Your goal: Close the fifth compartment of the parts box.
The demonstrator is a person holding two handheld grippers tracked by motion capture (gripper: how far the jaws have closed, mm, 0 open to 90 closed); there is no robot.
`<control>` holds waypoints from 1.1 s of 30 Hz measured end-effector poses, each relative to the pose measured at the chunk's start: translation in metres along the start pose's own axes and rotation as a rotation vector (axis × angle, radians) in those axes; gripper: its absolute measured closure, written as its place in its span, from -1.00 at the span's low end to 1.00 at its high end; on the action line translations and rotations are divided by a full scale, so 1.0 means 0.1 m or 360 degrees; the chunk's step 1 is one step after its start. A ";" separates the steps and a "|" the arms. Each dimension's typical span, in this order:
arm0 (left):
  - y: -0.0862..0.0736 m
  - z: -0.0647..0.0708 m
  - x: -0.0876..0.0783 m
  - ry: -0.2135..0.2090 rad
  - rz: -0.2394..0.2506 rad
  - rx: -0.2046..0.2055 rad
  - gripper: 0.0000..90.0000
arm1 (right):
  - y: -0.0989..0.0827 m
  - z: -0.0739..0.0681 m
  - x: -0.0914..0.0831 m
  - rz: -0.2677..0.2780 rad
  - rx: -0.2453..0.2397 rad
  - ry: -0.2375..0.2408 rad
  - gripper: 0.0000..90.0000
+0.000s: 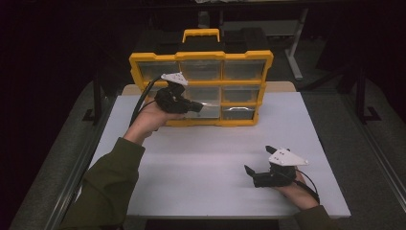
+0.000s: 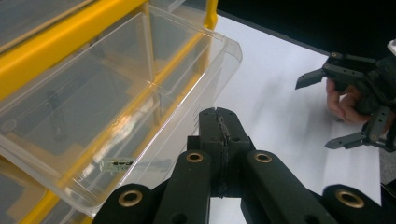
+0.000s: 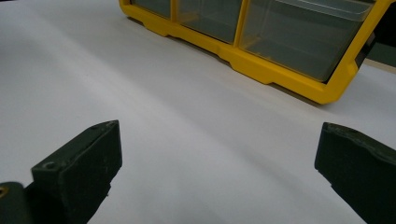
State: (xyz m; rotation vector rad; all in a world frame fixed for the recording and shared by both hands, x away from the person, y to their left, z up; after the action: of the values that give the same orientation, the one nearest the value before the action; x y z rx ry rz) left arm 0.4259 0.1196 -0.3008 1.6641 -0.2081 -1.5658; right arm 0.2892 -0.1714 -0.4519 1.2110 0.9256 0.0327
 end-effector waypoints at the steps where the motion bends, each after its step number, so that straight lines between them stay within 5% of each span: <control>1: 0.01 -0.01 0.00 0.0009 -0.0004 0.0004 1.00 | 0.00 0.00 0.00 0.0001 0.0002 0.0001 -0.99; 18: 0.09 -0.15 0.05 0.0081 0.0031 -0.0042 1.00 | 0.01 0.01 0.00 0.0007 0.0002 0.0017 -0.99; 33: 0.17 -0.29 0.11 0.0210 0.0045 -0.0067 1.00 | 0.03 0.01 0.02 0.0022 0.0004 0.0037 -0.99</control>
State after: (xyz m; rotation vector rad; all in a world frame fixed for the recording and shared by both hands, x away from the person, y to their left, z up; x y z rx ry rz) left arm 0.4609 0.1144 -0.3013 1.7169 -0.1281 -1.4240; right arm 0.2923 -0.1700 -0.4505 1.2214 0.9377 0.0567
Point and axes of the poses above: each handheld gripper's, and its own axes: x roughly forward along the jaws, y roughly out of its top, z roughly to its right, the point moved 3 cm from there along x, roughly forward along the jaws, and after that the axes turned 11 degrees about -z, right-handed, at the moved point
